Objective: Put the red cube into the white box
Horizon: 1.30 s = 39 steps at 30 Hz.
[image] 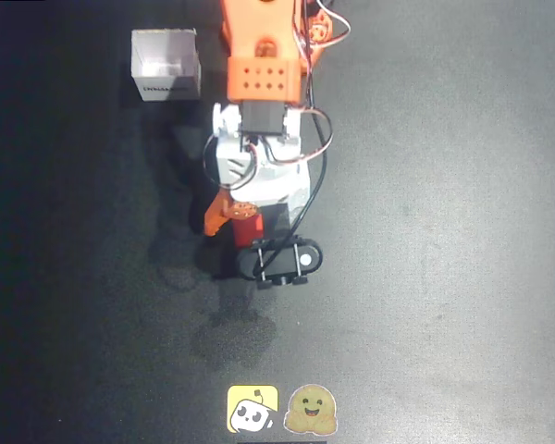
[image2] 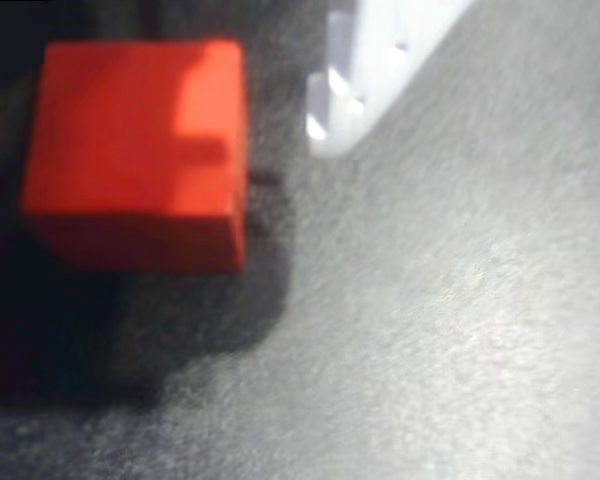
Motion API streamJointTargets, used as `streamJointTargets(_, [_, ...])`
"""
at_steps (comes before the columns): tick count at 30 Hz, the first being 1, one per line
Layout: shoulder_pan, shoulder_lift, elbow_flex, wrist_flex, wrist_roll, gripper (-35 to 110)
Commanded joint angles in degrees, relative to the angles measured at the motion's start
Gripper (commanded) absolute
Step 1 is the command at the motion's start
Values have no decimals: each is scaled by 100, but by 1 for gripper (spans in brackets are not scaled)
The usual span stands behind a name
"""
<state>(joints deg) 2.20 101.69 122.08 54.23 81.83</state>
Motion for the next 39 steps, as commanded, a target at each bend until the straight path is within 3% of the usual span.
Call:
streamJointTargets(1, [-70,-35,-26,-167,44,34])
streamJointTargets(10, [-70,-220,185,-650,44,30])
streamJointTargets(23, [-9,-466,299,-1055,62,0])
streamJointTargets(30, [0,-404,237,-1028,53,0])
streamJointTargets(39, [246,229,-694,844,62,0])
